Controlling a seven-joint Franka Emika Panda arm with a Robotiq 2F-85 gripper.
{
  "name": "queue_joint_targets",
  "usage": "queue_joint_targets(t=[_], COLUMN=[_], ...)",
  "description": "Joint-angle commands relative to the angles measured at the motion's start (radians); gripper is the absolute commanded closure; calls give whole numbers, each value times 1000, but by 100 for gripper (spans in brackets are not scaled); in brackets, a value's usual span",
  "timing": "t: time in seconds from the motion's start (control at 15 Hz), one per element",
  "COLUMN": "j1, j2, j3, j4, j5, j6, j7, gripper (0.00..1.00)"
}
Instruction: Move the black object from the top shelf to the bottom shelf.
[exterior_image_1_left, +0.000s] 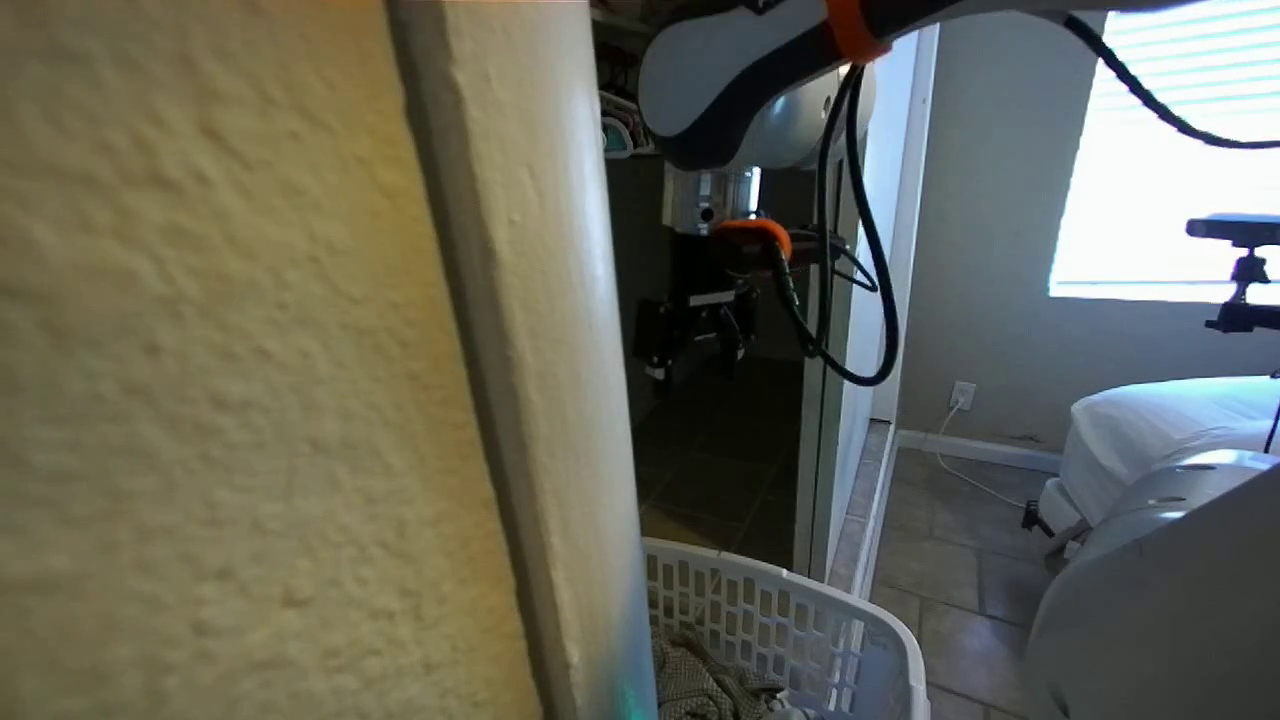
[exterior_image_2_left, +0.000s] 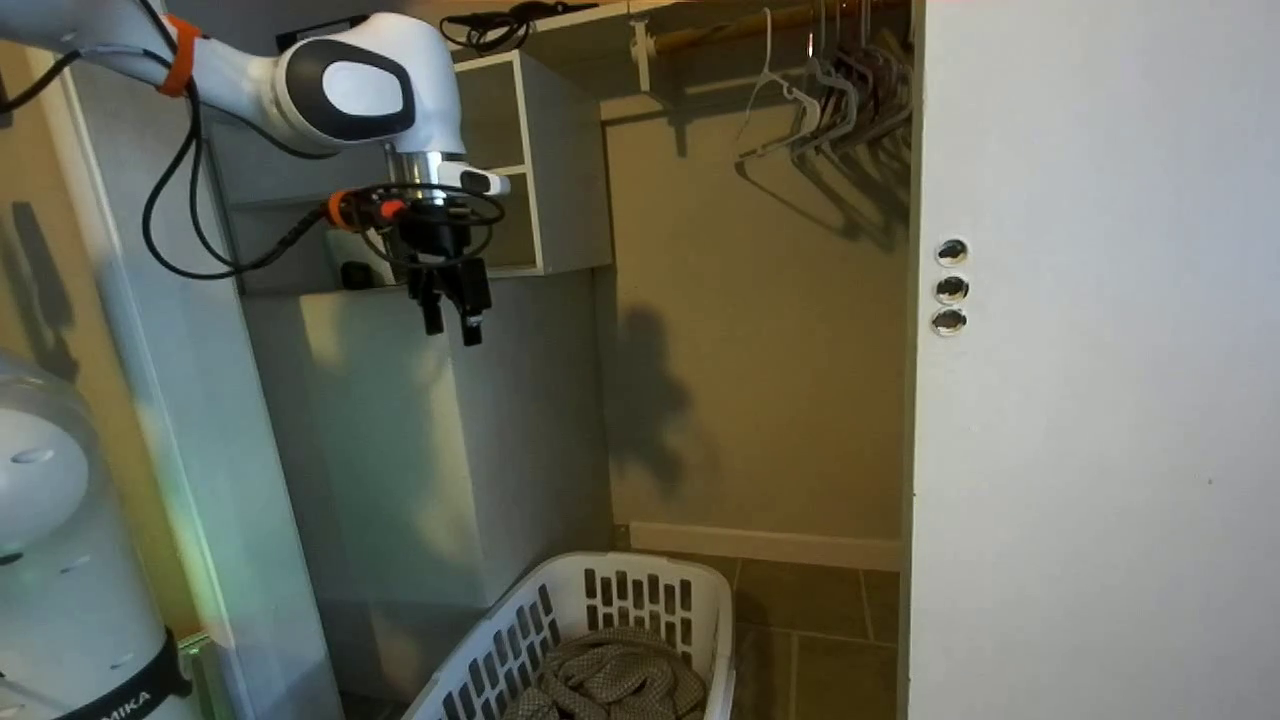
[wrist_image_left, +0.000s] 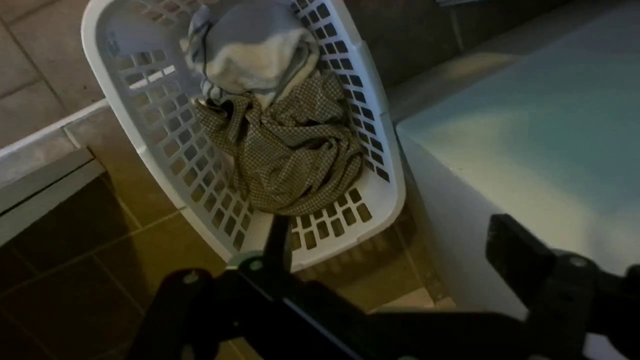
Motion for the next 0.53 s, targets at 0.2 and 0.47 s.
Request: queue_joint_targets(t=[0.2, 0.47], j1=[59, 96], j2=[50, 124], j3=[-31, -36], j4=[208, 366], j5=[181, 296], j6=[-67, -181], j7=[-20, -33], gripper=[0, 0])
